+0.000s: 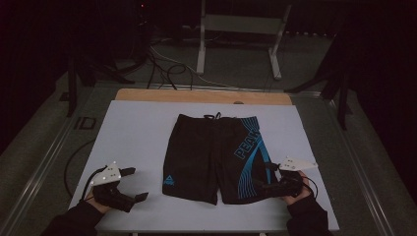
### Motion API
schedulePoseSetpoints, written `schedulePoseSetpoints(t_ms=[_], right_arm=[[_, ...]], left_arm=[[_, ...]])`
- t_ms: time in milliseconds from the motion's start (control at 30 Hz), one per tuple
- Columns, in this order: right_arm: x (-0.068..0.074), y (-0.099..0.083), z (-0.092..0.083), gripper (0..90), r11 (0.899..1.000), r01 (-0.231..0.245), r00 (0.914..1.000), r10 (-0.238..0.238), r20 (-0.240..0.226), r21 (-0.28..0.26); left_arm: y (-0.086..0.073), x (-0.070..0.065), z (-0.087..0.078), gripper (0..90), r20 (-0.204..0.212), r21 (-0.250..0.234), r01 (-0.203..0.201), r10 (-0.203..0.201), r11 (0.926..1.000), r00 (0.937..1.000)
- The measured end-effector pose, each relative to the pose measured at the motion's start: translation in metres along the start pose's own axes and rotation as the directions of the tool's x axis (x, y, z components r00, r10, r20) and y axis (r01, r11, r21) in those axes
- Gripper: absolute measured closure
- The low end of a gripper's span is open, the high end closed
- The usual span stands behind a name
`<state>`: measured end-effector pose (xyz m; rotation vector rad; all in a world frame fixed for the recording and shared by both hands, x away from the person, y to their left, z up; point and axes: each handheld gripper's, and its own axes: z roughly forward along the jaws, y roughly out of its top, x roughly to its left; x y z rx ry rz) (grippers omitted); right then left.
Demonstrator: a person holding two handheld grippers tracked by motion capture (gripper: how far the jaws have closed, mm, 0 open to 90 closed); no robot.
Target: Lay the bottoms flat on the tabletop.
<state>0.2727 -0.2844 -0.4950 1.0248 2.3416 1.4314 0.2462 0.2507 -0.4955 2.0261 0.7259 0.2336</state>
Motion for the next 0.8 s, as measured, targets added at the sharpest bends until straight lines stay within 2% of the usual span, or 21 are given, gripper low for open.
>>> schedulePoseSetpoints(t_ms=[167,200,300,400,567,800], right_arm=[[0.001,-0.008,-0.008,9.6,1.000,0.009,0.9998,-0.010,0.018,0.019],[0.001,-0.013,-0.011,9.6,1.000,-0.005,1.0000,0.005,0.008,0.008],[-0.002,-0.017,-0.014,9.6,1.000,-0.003,0.9998,0.003,0.020,0.012],[-0.003,-0.017,-0.011,9.6,1.000,-0.004,0.9998,0.004,0.018,0.004],[-0.003,-0.017,-0.006,9.6,1.000,0.007,0.9998,-0.008,0.020,0.022],[-0.005,-0.018,-0.008,9.7,1.000,-0.005,0.9996,0.004,0.028,0.019]], left_arm=[[-0.003,-0.002,0.002,0.3,-0.004,0.012,-0.007,0.008,0.9999,1.0000],[-0.003,-0.003,0.002,0.3,-0.001,0.012,-0.010,0.010,0.9999,1.0000],[-0.002,-0.003,0.001,0.3,-0.002,-0.004,-0.010,0.010,0.9999,0.9999],[-0.003,-0.002,0.001,0.3,-0.008,-0.012,-0.004,0.004,0.9999,1.0000],[-0.003,0.000,0.001,0.3,-0.024,-0.017,0.005,-0.006,0.9998,0.9997],[-0.003,0.002,-0.001,0.3,-0.031,-0.032,0.023,-0.024,0.9992,0.9992]])
